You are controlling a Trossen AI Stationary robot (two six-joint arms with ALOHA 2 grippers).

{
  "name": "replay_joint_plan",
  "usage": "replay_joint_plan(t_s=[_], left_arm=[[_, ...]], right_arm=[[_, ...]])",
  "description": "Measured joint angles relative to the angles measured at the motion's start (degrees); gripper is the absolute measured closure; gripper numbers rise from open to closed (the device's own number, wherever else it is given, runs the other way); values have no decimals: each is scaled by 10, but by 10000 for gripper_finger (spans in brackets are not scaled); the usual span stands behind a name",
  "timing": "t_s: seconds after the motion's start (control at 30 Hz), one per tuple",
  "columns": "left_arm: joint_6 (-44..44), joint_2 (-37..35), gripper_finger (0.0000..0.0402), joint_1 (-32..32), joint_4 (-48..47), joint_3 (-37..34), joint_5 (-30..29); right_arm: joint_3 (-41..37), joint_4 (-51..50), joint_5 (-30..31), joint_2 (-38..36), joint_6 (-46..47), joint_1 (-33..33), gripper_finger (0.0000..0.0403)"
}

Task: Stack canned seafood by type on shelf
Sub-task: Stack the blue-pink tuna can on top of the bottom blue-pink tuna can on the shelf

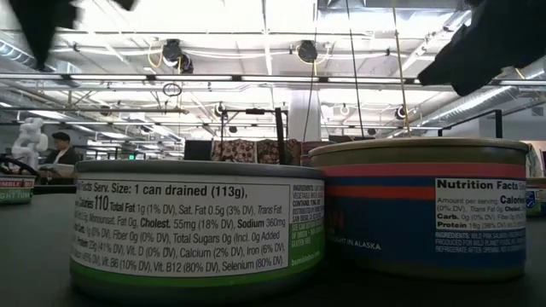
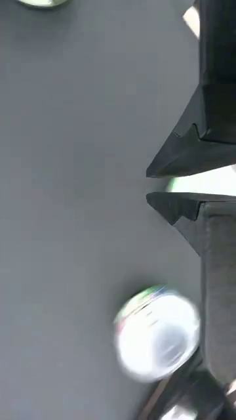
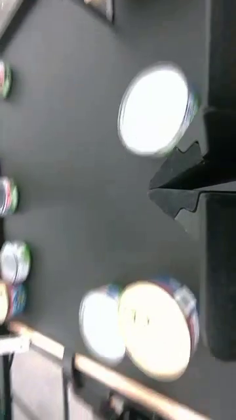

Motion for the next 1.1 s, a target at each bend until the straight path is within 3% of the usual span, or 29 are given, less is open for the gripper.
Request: replay_joint_plan(t_s=[0.27,0.47,0.73,1.1], left_arm=[[-259,66,352,-133,16,0,94],[-391,109,352,-188,44,0,113],[-467,143,352,-203,60,0,130],[-438,157,352,-204,58,0,132]], right_arm=[[0,203,-11,82,-33,53,403],[0,290,-15,114,-47,80,403],[0,332,-14,134,-41,100,403],[0,332,-13,134,-54,107,403]])
